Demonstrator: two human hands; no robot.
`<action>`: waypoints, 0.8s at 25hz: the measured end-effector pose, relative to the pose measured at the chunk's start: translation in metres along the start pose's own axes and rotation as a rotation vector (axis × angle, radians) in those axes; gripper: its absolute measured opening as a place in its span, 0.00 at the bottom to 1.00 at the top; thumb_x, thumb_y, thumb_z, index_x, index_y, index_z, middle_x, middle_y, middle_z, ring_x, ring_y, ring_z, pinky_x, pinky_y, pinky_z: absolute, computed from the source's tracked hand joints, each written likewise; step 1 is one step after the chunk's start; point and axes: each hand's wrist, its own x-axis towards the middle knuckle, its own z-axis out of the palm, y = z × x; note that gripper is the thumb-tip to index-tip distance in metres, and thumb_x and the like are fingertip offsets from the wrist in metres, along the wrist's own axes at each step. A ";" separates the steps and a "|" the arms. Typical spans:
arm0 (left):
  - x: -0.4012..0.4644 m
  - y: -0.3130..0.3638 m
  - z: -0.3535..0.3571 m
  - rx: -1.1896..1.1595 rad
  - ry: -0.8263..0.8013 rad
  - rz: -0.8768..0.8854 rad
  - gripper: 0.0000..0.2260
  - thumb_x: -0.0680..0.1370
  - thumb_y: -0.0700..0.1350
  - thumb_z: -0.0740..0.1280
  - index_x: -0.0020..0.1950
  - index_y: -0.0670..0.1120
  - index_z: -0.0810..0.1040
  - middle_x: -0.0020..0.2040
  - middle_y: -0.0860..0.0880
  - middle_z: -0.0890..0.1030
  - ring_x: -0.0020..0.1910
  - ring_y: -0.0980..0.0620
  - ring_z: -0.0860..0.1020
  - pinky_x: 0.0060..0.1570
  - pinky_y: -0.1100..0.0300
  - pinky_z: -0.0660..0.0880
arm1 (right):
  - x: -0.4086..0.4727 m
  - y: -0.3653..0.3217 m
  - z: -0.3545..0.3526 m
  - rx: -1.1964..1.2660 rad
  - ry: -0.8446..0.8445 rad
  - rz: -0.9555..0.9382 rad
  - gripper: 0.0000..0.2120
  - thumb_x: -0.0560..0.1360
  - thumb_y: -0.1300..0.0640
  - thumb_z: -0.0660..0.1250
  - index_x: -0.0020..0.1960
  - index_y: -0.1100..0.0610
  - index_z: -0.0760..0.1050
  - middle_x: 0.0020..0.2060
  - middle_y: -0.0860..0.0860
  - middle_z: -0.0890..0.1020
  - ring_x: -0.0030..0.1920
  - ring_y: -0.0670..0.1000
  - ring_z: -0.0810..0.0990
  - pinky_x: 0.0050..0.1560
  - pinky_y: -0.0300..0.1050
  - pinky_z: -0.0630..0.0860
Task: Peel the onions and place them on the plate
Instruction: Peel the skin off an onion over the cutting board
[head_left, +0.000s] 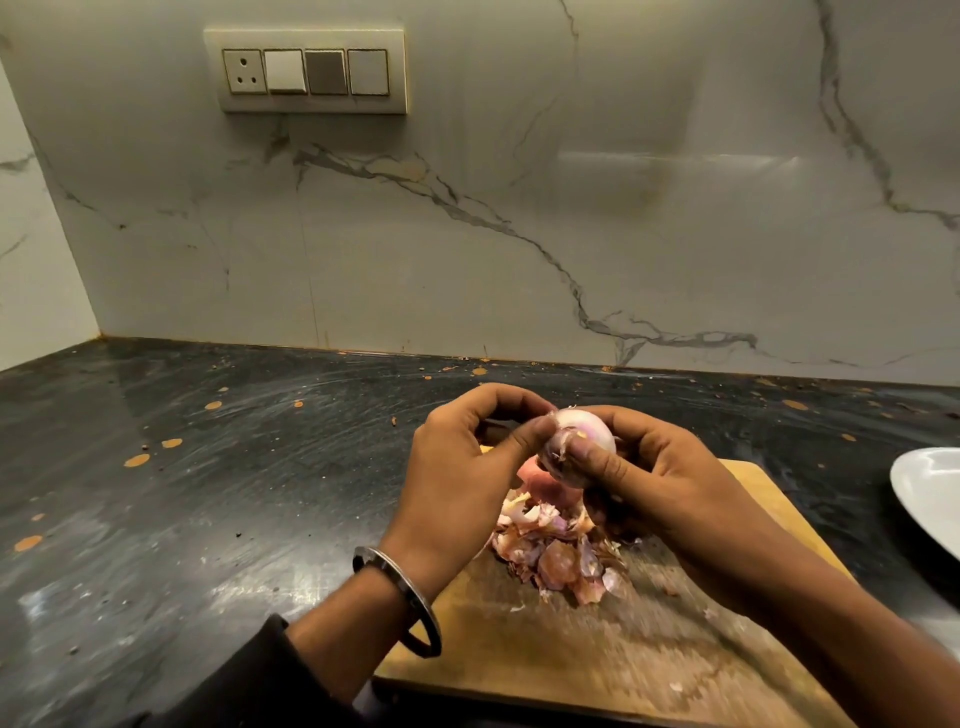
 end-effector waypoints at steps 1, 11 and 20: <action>0.001 -0.001 0.000 -0.041 -0.003 -0.030 0.03 0.76 0.42 0.71 0.48 0.47 0.82 0.43 0.51 0.84 0.43 0.53 0.82 0.36 0.61 0.79 | 0.000 0.000 0.000 -0.004 -0.002 0.002 0.14 0.75 0.51 0.69 0.60 0.52 0.80 0.44 0.51 0.86 0.36 0.42 0.84 0.31 0.32 0.76; 0.004 -0.011 -0.002 0.119 0.025 -0.125 0.08 0.81 0.41 0.65 0.48 0.50 0.83 0.35 0.58 0.80 0.34 0.61 0.76 0.35 0.62 0.72 | 0.003 0.000 -0.002 0.161 -0.044 0.065 0.12 0.75 0.53 0.68 0.57 0.48 0.83 0.49 0.55 0.86 0.42 0.50 0.86 0.38 0.38 0.80; 0.001 -0.003 0.000 0.078 -0.066 -0.037 0.12 0.76 0.56 0.66 0.52 0.50 0.81 0.44 0.52 0.83 0.43 0.55 0.82 0.45 0.54 0.80 | 0.006 0.005 -0.003 0.175 0.065 0.153 0.12 0.79 0.49 0.63 0.56 0.54 0.81 0.35 0.52 0.84 0.28 0.46 0.78 0.25 0.37 0.72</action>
